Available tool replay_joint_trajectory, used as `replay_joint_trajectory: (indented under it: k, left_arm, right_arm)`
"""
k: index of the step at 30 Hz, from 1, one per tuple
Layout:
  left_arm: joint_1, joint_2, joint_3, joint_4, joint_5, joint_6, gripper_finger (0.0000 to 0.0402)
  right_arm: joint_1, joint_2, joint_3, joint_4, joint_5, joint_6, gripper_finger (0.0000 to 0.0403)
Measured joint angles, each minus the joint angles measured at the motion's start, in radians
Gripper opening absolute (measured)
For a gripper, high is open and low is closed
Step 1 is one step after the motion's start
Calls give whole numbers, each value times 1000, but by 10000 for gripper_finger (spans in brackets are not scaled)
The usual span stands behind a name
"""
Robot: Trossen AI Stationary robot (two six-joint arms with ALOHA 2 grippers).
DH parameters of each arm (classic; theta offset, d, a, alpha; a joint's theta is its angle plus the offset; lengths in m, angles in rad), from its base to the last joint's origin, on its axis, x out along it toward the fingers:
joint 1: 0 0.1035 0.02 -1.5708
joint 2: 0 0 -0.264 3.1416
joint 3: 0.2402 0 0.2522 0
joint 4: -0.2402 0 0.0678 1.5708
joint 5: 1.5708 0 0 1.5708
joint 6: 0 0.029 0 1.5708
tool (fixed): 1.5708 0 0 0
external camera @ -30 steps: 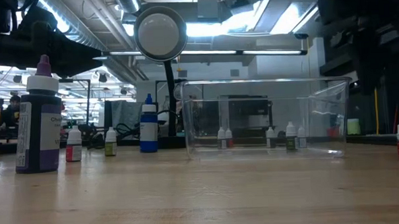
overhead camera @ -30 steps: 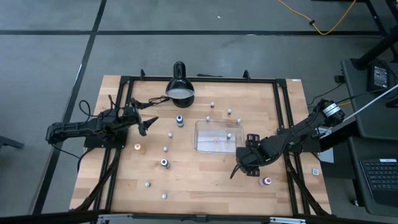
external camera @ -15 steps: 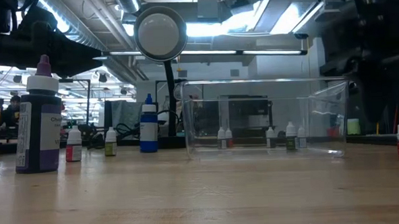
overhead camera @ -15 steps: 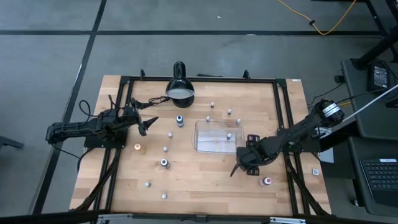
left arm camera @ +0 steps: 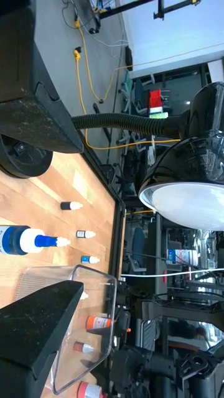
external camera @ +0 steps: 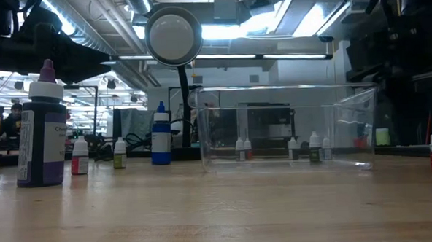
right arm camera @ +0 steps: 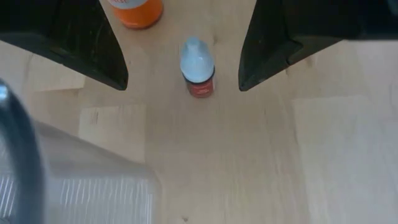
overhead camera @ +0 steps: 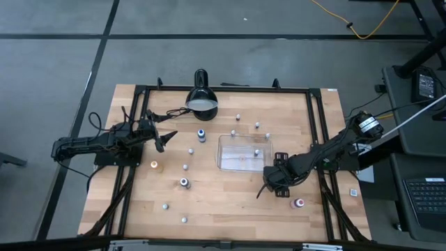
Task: Pick & Place food coloring
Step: Put the small red food coloring bottle into the transparent bin
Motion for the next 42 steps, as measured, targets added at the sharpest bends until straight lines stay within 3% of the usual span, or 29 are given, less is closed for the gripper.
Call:
replay_joint_trajectory:
  k: [18, 35, 42]
  left_arm:
    - [0, 0, 0, 0, 0, 0, 347]
    - [0, 0, 0, 0, 0, 0, 347]
    - [0, 0, 0, 0, 0, 0, 347]
  right_arm:
    - [0, 0, 0, -1, -9, 1, 182]
    - [0, 0, 0, -19, -16, 2, 165]
    - [0, -1, 0, -19, -16, 2, 113]
